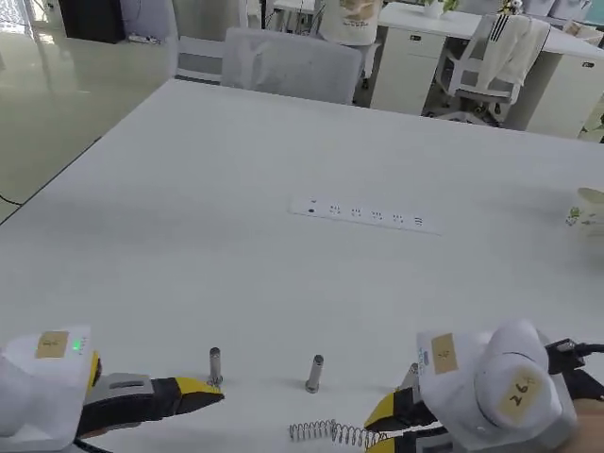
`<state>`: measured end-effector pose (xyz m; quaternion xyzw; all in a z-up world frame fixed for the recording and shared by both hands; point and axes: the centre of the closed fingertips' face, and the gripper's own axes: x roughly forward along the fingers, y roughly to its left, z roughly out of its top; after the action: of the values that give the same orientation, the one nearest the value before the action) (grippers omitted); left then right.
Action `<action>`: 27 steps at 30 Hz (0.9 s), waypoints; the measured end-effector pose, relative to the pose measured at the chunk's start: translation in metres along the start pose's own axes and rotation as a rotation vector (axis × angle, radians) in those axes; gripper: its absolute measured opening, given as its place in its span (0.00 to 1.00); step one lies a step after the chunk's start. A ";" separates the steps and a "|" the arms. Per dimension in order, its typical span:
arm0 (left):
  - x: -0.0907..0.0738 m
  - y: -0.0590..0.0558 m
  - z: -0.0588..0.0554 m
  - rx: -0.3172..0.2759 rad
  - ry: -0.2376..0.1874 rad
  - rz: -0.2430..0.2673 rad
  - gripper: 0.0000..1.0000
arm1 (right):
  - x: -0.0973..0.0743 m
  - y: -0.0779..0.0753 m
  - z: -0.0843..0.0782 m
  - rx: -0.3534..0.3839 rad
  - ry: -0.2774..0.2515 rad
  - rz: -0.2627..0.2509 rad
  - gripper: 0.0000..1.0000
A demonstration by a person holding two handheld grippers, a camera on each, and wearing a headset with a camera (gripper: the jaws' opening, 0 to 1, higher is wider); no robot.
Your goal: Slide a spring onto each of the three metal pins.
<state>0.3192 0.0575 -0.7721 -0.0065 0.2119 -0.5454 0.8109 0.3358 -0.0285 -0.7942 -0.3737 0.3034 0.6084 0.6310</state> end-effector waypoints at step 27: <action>0.067 -0.022 0.022 0.064 -0.026 -0.131 0.22 | -0.001 0.012 0.011 -0.038 -0.018 0.004 0.08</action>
<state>0.3293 -0.0159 -0.7692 -0.0014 0.1830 -0.6035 0.7760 0.3225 -0.0205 -0.7885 -0.3794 0.2871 0.6187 0.6251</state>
